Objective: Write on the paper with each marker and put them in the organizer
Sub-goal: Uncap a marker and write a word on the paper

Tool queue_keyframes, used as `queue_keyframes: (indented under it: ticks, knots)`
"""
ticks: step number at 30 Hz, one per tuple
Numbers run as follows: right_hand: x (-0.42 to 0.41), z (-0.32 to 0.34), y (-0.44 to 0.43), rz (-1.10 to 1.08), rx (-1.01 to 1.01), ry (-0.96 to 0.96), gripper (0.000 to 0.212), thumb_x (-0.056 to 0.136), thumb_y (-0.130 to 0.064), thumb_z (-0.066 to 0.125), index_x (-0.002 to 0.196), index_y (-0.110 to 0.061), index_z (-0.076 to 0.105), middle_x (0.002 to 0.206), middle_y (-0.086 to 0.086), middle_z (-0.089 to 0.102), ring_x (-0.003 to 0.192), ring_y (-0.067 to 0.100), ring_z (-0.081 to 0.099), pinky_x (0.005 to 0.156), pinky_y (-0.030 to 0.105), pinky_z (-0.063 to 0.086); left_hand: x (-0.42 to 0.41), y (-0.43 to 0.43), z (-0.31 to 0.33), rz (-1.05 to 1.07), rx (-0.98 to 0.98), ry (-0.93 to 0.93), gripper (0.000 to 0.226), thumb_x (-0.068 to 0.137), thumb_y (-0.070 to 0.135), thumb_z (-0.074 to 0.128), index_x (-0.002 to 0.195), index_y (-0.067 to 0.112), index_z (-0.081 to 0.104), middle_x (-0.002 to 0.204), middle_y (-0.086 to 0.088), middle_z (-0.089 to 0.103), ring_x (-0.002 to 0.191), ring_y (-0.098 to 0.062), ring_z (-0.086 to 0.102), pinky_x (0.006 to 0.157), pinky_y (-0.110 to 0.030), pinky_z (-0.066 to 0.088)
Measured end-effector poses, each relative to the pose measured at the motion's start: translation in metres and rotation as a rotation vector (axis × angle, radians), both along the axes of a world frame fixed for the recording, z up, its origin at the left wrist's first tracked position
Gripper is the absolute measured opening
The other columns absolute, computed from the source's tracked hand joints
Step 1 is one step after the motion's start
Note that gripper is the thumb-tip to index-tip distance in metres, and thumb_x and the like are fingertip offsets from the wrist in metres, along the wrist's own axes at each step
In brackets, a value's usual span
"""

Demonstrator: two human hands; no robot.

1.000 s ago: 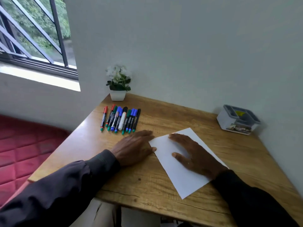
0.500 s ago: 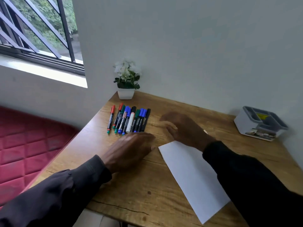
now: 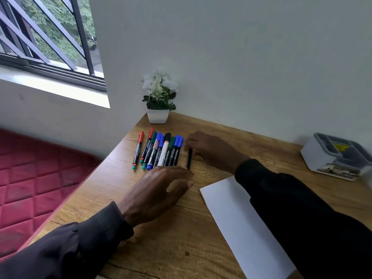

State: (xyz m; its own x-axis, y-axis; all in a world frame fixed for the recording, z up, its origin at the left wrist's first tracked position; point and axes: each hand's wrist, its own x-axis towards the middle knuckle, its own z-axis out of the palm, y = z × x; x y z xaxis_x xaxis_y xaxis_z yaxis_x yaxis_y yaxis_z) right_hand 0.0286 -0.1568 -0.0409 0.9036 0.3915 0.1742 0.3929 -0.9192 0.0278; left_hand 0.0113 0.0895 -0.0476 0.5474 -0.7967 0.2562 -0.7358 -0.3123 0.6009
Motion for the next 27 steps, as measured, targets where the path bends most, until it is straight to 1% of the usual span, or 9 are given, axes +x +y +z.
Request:
queue_keyframes:
  ticks: [4,8,11,14,16,18,21,23,27]
  knots:
    - [-0.019,-0.001,-0.020,0.015,-0.053,-0.071,0.017,0.091,-0.001,0.069,0.105,-0.011,0.071,0.115,0.011,0.066,0.103,0.028,0.062,0.077,0.037,0.056,-0.002,-0.001,0.002,-0.011,0.011,-0.025,0.047,0.091,0.055,0.043,0.130,0.034,0.059,0.137,0.020,0.056,0.123,0.009,0.049,0.098,-0.007,0.039]
    - [-0.043,-0.003,-0.046,-0.077,0.039,-0.131,0.015,0.096,-0.001,0.064,0.106,-0.012,0.065,0.113,0.007,0.063,0.103,0.027,0.060,0.075,0.034,0.050,-0.004,-0.006,0.003,0.003,0.016,-0.084,0.042,0.094,0.049,0.046,0.130,0.032,0.060,0.136,0.018,0.057,0.124,0.006,0.050,0.098,-0.008,0.036]
    - [-0.061,0.003,-0.053,-0.242,0.321,-0.194,0.016,0.100,-0.001,0.060,0.111,-0.010,0.065,0.110,0.006,0.064,0.099,0.023,0.060,0.077,0.031,0.048,-0.002,-0.016,0.008,0.023,0.005,-0.153,0.042,0.095,0.050,0.045,0.130,0.031,0.060,0.136,0.014,0.057,0.122,0.002,0.053,0.099,-0.015,0.045]
    - [-0.076,0.019,-0.043,-0.377,0.807,-0.219,0.026,0.097,0.004,0.061,0.114,-0.014,0.069,0.102,0.001,0.069,0.088,0.012,0.066,0.077,0.019,0.051,0.003,-0.032,0.016,0.047,-0.030,-0.241,0.037,0.099,0.046,0.049,0.130,0.028,0.059,0.136,0.011,0.058,0.121,-0.002,0.056,0.097,-0.017,0.046]
    - [-0.088,0.028,-0.034,-0.348,1.037,-0.225,0.025,0.096,0.007,0.065,0.102,-0.016,0.072,0.094,-0.001,0.071,0.080,0.008,0.070,0.072,0.018,0.054,0.004,-0.045,0.024,0.063,-0.057,-0.285,0.039,0.098,0.046,0.051,0.131,0.027,0.058,0.136,0.010,0.059,0.121,-0.004,0.056,0.098,-0.019,0.046]
    - [-0.101,0.034,-0.024,-0.292,1.222,-0.215,0.023,0.093,0.008,0.070,0.096,-0.014,0.074,0.092,-0.002,0.076,0.083,0.011,0.075,0.075,0.023,0.059,0.005,-0.057,0.031,0.067,-0.101,-0.283,0.040,0.097,0.044,0.054,0.132,0.025,0.057,0.135,0.008,0.060,0.120,-0.006,0.057,0.096,-0.023,0.048]
    - [-0.119,0.039,-0.012,-0.260,1.387,-0.217,0.010,0.092,0.002,0.074,0.098,-0.006,0.076,0.097,0.007,0.080,0.093,0.023,0.078,0.084,0.029,0.061,0.002,-0.074,0.040,0.041,-0.167,-0.209,0.040,0.094,0.040,0.060,0.130,0.024,0.060,0.130,0.008,0.064,0.115,-0.008,0.060,0.092,-0.030,0.053]
    - [-0.126,0.041,-0.007,-0.255,1.446,-0.229,0.009,0.092,0.001,0.074,0.099,-0.004,0.075,0.100,0.011,0.079,0.094,0.025,0.077,0.086,0.031,0.061,0.000,-0.083,0.042,0.002,-0.216,-0.145,0.036,0.092,0.035,0.065,0.127,0.026,0.064,0.123,0.010,0.068,0.108,-0.004,0.063,0.088,-0.030,0.055]
    - [-0.136,0.040,-0.004,-0.243,1.536,-0.203,0.010,0.089,-0.007,0.077,0.099,-0.005,0.074,0.090,0.012,0.077,0.083,0.027,0.074,0.073,0.033,0.060,-0.006,-0.092,0.044,-0.015,-0.301,-0.069,0.026,0.088,0.027,0.071,0.114,0.025,0.072,0.104,0.011,0.074,0.091,0.001,0.067,0.079,-0.031,0.058]
